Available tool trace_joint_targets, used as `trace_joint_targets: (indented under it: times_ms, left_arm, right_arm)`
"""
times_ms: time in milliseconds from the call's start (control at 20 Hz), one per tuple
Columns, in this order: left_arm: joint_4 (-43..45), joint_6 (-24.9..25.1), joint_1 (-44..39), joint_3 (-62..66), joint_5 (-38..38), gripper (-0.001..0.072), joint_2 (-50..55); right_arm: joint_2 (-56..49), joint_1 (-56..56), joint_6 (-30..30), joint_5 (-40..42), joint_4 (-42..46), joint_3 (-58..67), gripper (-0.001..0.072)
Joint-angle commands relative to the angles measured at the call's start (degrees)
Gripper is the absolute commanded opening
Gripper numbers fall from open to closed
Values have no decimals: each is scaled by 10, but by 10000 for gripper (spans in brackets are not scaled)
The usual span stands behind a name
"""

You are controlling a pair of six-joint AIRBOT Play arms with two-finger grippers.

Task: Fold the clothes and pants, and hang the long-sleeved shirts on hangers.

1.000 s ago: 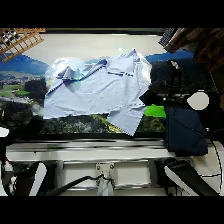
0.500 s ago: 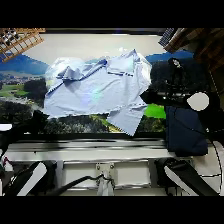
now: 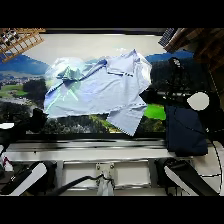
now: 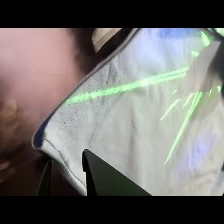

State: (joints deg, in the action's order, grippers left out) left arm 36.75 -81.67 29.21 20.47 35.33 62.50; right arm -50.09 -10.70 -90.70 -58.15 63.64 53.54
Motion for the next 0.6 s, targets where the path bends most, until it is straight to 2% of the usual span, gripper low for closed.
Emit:
trace_joint_targets:
  times_ms: [0, 100, 150, 250, 300, 400, 550]
  left_arm:
    - [0, 1, -13, 0, -44, 216, 8]
    - [0, 1, -18, 9, -55, 208, 9]
    - [0, 3, -20, 16, -56, 121, 9]
    - [0, 23, -23, 34, -56, 29, 9]
    - [0, 31, -24, 43, -56, 14, 9]
    - [0, 33, -24, 59, -51, 13, 9]
    - [0, 51, -24, 82, -36, 13, 9]
  right_arm:
    - [0, -1, -2, 10, -17, 0, 286]
    - [0, -1, -2, 10, -19, 0, 286]
    - [0, -1, -2, 10, -19, 0, 286]
    - [0, 0, -3, 19, -16, 0, 286]
    - [1, 4, -8, 31, -2, 1, 285]
    - [1, 40, -64, 58, 44, 2, 285]
    - [-1, 154, -103, 49, 88, -5, 285]
